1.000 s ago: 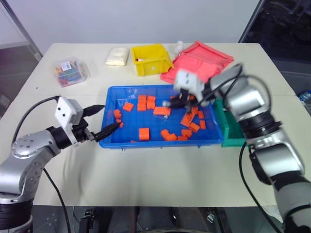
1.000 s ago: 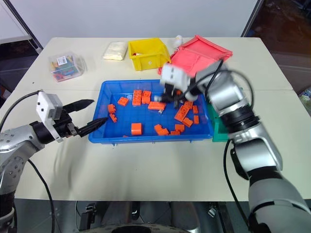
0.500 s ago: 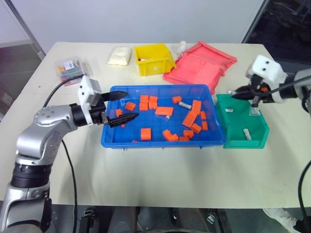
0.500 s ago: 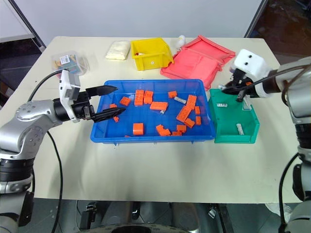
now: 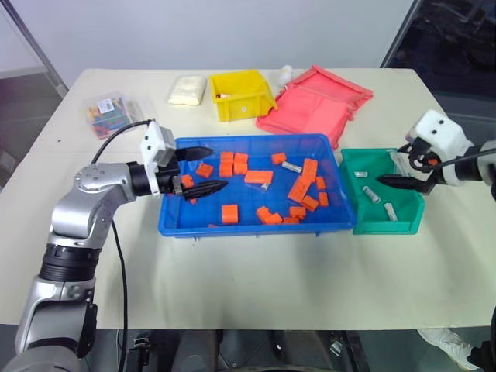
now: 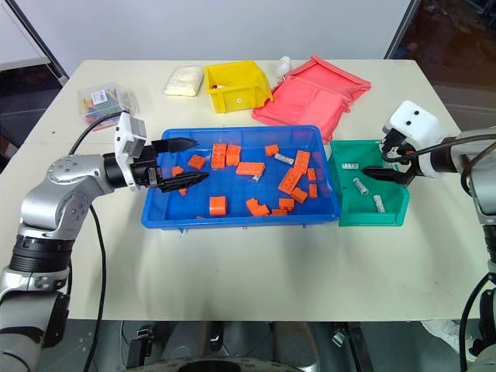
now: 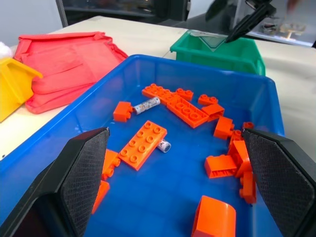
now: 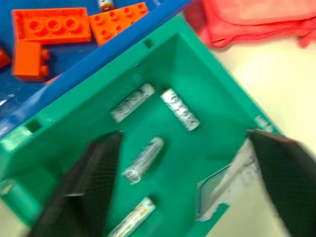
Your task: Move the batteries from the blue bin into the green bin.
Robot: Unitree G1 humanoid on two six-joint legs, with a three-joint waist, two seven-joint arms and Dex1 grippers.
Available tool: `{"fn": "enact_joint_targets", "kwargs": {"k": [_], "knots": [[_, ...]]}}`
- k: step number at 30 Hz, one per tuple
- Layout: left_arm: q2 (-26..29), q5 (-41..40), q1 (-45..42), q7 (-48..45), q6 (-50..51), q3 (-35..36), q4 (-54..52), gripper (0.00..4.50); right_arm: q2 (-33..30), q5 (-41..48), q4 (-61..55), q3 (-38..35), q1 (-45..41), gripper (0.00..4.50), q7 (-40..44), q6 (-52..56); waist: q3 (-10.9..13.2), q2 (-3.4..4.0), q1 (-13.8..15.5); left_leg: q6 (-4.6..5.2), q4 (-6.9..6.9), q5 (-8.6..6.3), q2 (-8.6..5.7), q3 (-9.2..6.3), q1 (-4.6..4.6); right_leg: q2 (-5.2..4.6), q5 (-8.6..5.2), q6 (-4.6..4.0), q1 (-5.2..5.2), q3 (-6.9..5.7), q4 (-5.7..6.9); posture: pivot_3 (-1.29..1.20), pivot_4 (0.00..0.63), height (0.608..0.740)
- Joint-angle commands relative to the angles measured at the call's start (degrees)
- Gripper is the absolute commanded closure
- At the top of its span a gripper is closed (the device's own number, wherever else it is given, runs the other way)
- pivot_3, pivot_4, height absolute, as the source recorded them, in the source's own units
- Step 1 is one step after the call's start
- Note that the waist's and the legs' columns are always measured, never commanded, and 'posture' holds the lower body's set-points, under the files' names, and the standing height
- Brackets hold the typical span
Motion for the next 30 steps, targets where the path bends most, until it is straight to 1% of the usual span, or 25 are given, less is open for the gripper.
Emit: {"fn": "enact_joint_targets", "kwargs": {"k": [1,4,8,11,16,21,25,30], "knots": [[1.76,0.22,0.4,0.54,-0.63,2.75,-1.3,0.0,3.64,2.07,-1.59,-0.78,-7.47,0.03,-2.49,1.18,0.0,0.01,-0.34,0.0,-0.01,0.0,0.0,0.01,0.02,0.0,0.0,0.0,-0.01,0.02,0.01,0.0,0.15,0.74],[3.66,-1.02,2.77,1.03,1.07,4.99,-3.45,0.0,12.96,8.0,-4.56,0.57,-12.91,0.03,-2.9,7.01,0.0,0.01,-1.08,0.0,-0.04,0.0,0.08,-0.02,0.05,0.1,0.0,0.0,-0.04,0.05,0.07,0.0,0.15,0.74],[5.73,-2.68,6.84,2.23,3.83,7.68,-8.13,0.0,23.56,10.46,-2.07,4.45,-16.31,0.03,-4.17,8.21,0.0,-0.01,-1.04,0.0,-0.04,0.0,0.14,-0.13,-0.01,0.16,-0.01,-0.03,-0.06,0.01,0.11,0.0,0.15,0.74],[6.27,-3.73,9.08,4.06,5.05,9.65,-11.05,0.0,30.21,10.09,4.63,7.54,-18.8,0.03,-4.79,5.76,0.01,0.0,-0.26,0.0,0.0,0.0,0.01,-0.09,-0.05,0.01,-0.01,-0.02,-0.06,0.01,0.11,0.0,0.15,0.74],[6.1,-5.08,12.21,7.66,6.49,12.47,-15.43,0.0,37.7,7.14,20.92,11.07,-23.79,0.03,-5.34,-2.85,0.0,-0.02,0.31,-0.01,0.07,0.0,-0.11,-0.07,-0.07,-0.16,0.0,-0.01,-0.02,-0.03,0.1,0.0,0.15,0.74],[6.23,-6.51,16.68,10.88,7.77,15.18,-20.36,0.0,41.27,4.14,33.25,13.43,-26.85,0.03,-3.28,-9.99,0.0,-0.02,-0.02,-0.01,-0.01,0.01,-0.11,-0.1,-0.07,-0.15,0.0,-0.01,-0.06,-0.05,0.12,0.0,0.15,0.74],[6.19,-7.85,20.53,13.24,8.78,17.46,-23.9,0.0,42.62,2.37,35.91,15.15,-27.4,0.03,-1.1,-12.26,0.01,-0.01,-0.2,-0.01,-0.03,0.01,-0.1,-0.07,-0.07,-0.13,0.0,-0.01,-0.11,-0.05,0.14,0.0,0.15,0.74],[5.61,-9.11,23.43,15.64,9.42,18.66,-26.83,0.0,43.42,0.05,38.12,16.69,-26.68,0.03,0.19,-14.65,0.0,-0.01,-0.16,-0.01,-0.02,0.01,-0.06,-0.07,-0.04,-0.1,0.0,-0.01,-0.11,-0.04,0.18,0.0,0.15,0.74]]}}
